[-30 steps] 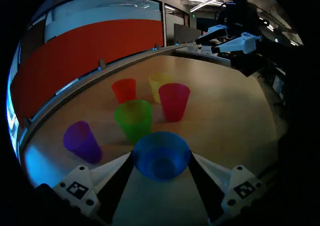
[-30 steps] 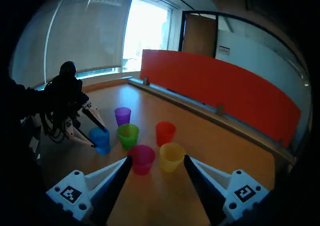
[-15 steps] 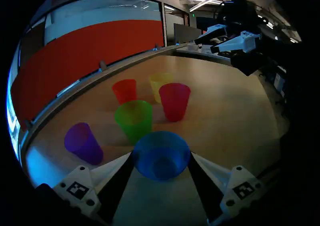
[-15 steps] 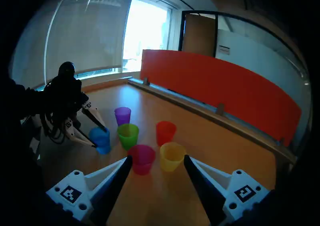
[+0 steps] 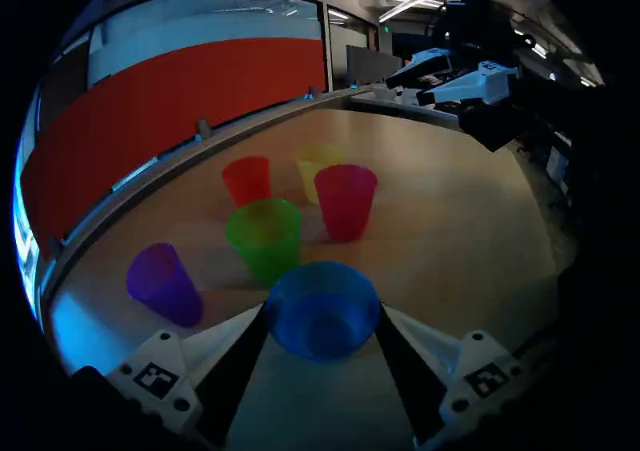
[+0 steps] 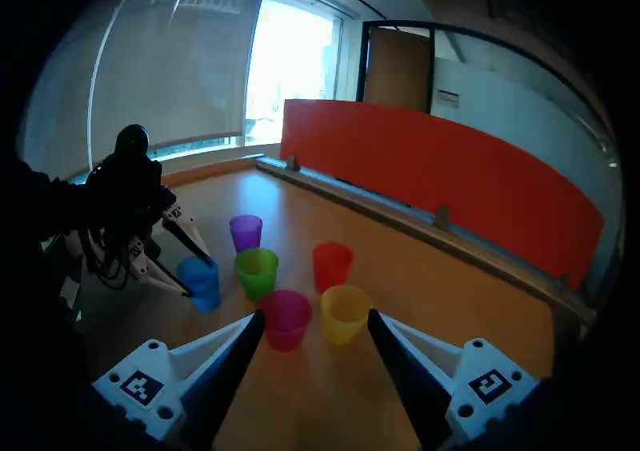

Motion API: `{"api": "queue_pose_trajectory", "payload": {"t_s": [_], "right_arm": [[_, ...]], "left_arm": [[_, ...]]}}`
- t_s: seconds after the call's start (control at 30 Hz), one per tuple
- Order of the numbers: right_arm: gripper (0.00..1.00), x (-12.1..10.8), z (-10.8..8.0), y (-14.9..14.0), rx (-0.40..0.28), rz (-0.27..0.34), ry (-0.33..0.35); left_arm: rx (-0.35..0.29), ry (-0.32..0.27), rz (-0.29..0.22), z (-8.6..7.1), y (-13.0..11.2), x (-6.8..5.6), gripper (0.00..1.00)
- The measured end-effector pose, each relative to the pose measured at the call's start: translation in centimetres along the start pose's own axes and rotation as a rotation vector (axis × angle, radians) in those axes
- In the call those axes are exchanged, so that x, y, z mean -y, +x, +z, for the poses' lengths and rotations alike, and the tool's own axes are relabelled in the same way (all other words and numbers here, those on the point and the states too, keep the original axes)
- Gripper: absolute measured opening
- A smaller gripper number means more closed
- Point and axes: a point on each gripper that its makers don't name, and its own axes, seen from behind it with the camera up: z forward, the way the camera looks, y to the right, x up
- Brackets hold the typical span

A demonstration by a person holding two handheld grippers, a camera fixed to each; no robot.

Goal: Pour water

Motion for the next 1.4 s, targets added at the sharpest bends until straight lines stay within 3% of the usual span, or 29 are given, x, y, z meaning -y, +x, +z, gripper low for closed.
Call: {"api": "queue_pose_trajectory", "payload": {"t_s": [0.27,0.6,1.4], "right_arm": [[1.00,0.4,0.4,0.5,-0.005,-0.004,0.006],[1.00,1.3,1.2,1.3,-0.012,-0.012,0.025],[1.00,2.9,4.7,2.8,-0.011,-0.029,0.083]], "left_arm": [[-0.044,0.002,-0.017,-1.1,1.5,-0.4,0.88],[-0.134,0.034,-0.044,-3.7,4.9,0.1,0.88],[-0.259,0.131,-0.054,-7.9,8.2,2.2,0.88]]}}
